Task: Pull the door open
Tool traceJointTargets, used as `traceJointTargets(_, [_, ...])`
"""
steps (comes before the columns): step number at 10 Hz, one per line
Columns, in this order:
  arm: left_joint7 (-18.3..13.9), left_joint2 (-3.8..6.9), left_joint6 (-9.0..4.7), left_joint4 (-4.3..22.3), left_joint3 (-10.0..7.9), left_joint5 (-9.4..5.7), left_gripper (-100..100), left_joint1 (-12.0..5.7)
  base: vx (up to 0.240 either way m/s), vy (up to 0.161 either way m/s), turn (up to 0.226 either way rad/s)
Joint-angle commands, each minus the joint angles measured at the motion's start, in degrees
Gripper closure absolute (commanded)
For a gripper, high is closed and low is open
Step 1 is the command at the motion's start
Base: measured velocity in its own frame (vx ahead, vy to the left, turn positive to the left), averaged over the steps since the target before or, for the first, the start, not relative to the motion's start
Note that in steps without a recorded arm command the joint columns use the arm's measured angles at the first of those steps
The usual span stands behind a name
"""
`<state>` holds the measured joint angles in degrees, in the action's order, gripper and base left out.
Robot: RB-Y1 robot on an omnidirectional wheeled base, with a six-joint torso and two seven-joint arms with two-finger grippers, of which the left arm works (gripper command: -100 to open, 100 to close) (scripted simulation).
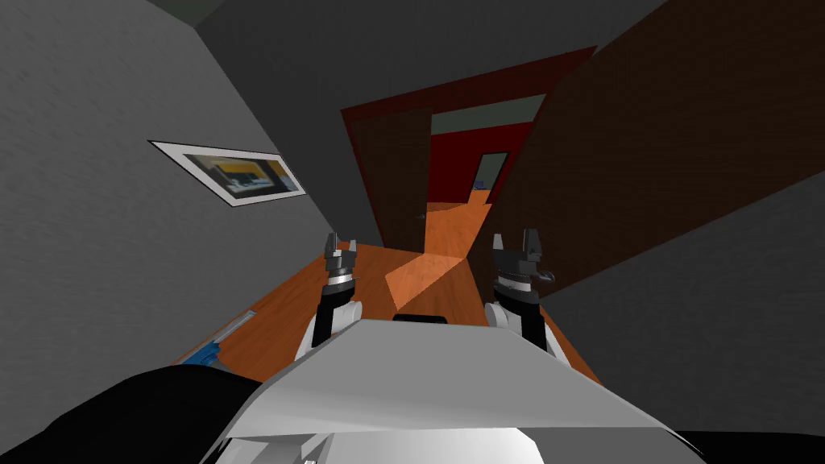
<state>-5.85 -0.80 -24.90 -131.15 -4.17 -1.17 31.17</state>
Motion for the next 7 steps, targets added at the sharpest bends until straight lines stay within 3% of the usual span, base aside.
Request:
traceJointTargets(1, [-0.1, 0.63, -0.49, 1.8, 0.0, -0.07, -100, -0.47, 0.082, -0.019, -0.058])
traceJointTargets(7, [-0.7, 2.66, -2.39, 8.7, -0.01, -0.35, -100, -2.27, 0.16, -0.033, -0.047])
